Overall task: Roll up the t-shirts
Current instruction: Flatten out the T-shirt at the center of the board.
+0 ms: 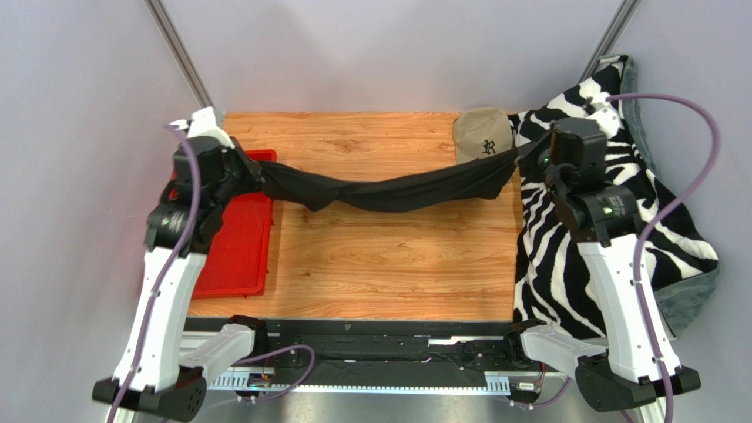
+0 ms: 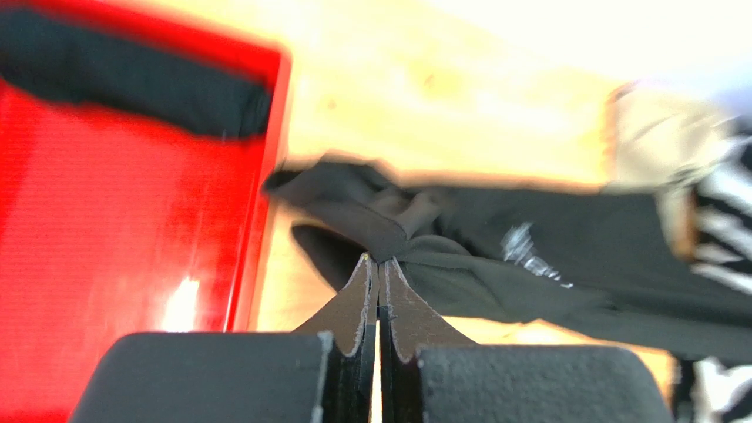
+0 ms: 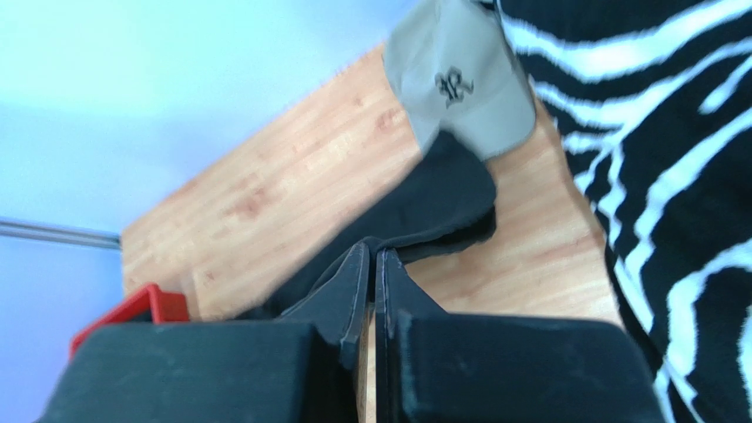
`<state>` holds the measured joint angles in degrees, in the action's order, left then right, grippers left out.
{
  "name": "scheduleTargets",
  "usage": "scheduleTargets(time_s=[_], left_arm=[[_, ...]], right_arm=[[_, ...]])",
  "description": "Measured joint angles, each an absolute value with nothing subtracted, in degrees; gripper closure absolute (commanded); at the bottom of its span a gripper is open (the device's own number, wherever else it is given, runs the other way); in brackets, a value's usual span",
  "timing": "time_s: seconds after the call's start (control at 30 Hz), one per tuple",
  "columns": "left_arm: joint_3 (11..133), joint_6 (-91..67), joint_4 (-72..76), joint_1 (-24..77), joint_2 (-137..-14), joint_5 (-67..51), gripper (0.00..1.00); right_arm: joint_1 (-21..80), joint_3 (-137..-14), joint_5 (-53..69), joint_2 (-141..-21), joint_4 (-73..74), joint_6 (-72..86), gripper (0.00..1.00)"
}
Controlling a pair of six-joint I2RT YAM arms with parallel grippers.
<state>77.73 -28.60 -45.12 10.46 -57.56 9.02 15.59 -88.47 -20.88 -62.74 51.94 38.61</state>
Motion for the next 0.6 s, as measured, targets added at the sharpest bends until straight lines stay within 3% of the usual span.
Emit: scheduleTargets(time_s=[0.33,0.6], left_arm=[[89.03,-29.67,-45.25,10.46,-46.68,8.43,1.00],[98.76,-32.56,-41.15,10.46,-58.72,8.03,1.00]], right_arm=[[14.46,-103.35,-23.73,-59.75,55.07,35.18,1.00],[12.69,-109.67,-22.79,-67.24,47.83,31.97,1.00]])
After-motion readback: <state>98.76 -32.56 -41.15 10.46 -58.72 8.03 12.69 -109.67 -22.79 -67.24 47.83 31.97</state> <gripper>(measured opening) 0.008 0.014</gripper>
